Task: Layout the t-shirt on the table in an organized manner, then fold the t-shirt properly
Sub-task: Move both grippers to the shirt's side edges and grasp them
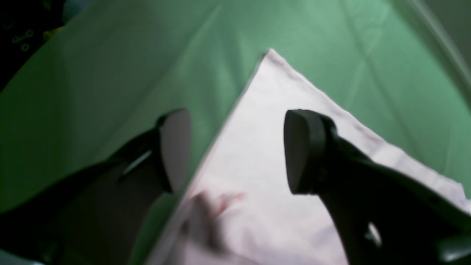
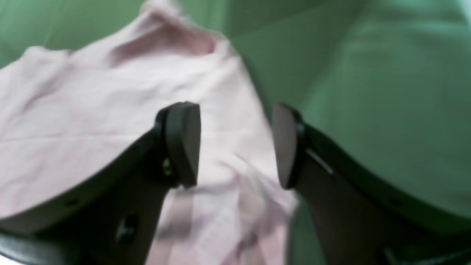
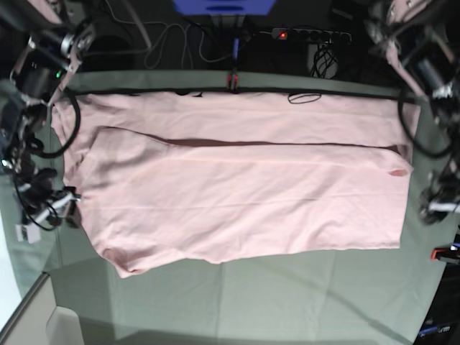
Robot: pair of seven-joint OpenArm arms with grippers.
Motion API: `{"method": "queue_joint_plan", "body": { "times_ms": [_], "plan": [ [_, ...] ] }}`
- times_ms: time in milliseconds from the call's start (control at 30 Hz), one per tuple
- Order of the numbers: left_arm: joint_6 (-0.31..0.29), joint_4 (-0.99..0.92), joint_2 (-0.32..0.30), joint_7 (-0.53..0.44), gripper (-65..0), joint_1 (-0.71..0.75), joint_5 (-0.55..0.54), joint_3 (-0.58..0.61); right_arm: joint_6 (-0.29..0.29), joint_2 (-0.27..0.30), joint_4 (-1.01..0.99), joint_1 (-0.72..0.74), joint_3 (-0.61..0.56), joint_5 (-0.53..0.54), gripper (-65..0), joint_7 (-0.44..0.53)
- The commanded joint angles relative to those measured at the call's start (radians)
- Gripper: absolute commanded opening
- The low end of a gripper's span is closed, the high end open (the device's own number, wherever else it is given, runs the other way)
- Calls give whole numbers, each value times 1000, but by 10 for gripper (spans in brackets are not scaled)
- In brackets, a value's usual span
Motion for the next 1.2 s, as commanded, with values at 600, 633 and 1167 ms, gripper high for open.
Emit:
{"method": "queue_joint_plan", "body": {
  "times_ms": [600, 633, 1167],
  "plan": [
    [1, -765, -46, -649, -261, -264, 259, 129, -237, 127, -744, 271, -468, 12, -331, 710],
    [1, -780, -51, -664, -261, -264, 259, 129, -273, 127, -744, 271, -482, 12, -331, 719],
    [1, -825, -57, -693, -287, -238, 253, 206, -329, 107, -746, 264, -532, 12, -331, 745]
  ]
}}
